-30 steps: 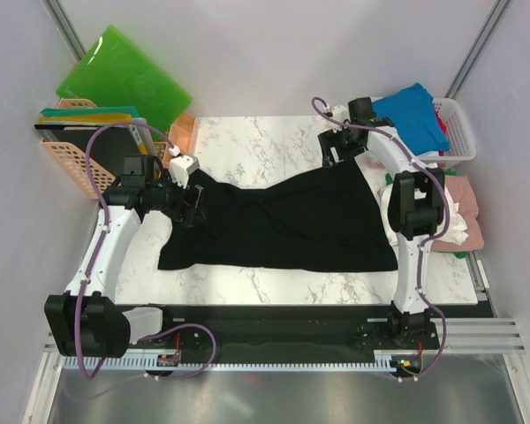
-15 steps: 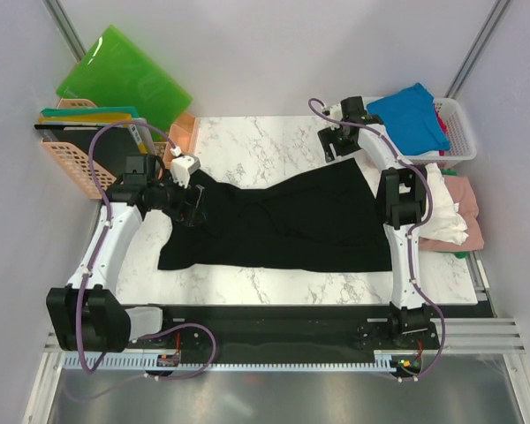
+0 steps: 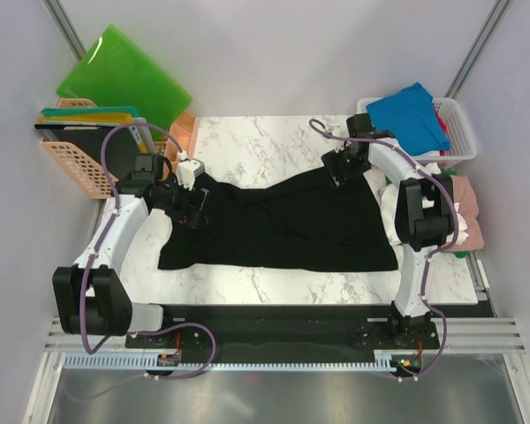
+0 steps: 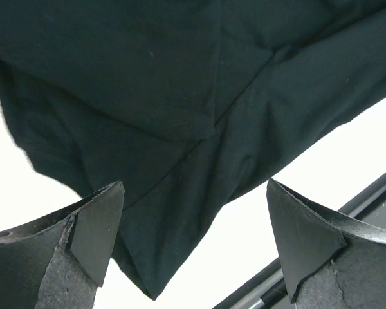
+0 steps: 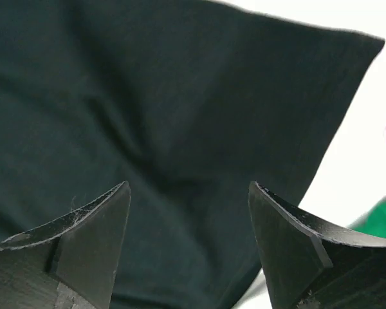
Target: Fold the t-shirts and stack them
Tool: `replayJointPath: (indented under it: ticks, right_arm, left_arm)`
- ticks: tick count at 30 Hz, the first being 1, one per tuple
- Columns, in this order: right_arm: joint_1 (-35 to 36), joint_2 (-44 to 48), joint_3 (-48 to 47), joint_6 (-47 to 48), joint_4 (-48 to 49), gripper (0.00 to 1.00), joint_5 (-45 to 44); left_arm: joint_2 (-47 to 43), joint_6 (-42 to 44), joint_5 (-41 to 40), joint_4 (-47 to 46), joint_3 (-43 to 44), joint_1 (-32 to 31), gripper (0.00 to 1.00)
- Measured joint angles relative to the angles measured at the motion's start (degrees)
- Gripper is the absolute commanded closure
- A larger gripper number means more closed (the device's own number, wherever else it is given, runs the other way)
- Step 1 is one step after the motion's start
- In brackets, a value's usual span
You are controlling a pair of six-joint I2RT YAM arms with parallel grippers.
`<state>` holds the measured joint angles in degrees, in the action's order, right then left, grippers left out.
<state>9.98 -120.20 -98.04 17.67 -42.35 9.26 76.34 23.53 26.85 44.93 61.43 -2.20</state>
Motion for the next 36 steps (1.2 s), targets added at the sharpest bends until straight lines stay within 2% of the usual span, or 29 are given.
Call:
replayJointPath:
  ticks: [4, 11, 17, 31, 36]
  right_arm:
    - [0.7, 5.0, 4.6, 0.6, 1.8, 0.18, 0.1]
    - [0.5, 5.3, 6.8, 0.5, 3.0, 0.18, 0.8]
    - [0.5, 5.5, 7.0, 0.6, 3.1, 0.18, 0.8]
    - [1.6, 5.5, 7.1, 1.2, 3.0, 0.2, 3.1]
    - [1.6, 5.5, 9.0, 2.0, 3.0, 0.19, 2.6]
  left_arm:
    - [6.3, 0.3, 0.6, 1.6, 1.0, -1.7, 0.0]
    - [18.1, 0.4, 1.8, 1.4, 6.0, -3.9, 0.0]
    - [20.9, 0.3, -2.3, -0.2, 8.5, -3.9, 0.0]
    - [22.2, -1.4, -11.9, -3.0, 7.6, -3.9, 0.0]
    - [26.5, -2.5, -12.2, -3.6, 9.6, -4.0, 0.06]
